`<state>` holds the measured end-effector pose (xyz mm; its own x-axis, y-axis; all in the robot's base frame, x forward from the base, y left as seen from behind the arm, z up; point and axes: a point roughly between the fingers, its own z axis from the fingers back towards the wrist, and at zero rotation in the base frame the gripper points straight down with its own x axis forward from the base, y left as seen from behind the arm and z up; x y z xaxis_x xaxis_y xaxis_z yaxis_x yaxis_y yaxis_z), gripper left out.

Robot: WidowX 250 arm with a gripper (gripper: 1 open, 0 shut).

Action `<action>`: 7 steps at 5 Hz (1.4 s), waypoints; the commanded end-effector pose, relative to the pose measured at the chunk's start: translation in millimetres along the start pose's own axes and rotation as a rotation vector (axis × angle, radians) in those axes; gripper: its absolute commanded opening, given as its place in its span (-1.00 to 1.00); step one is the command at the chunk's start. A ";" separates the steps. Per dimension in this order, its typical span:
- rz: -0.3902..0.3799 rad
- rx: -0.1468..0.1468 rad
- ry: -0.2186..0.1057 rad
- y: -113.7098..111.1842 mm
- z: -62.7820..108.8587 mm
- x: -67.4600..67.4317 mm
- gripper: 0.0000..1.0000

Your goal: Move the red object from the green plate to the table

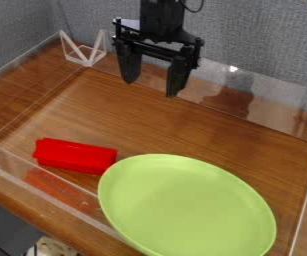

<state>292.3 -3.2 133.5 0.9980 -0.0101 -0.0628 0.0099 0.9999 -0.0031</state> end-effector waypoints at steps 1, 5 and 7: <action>-0.009 -0.001 -0.008 -1.0 -15.3 7.1 1.00; -0.359 0.041 -0.166 -28.7 -62.4 104.9 1.00; -0.392 0.035 -0.169 -25.2 -67.4 127.0 -1.00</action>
<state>403.8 -33.1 36.7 0.9159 -0.3999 0.0356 0.3995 0.9165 0.0193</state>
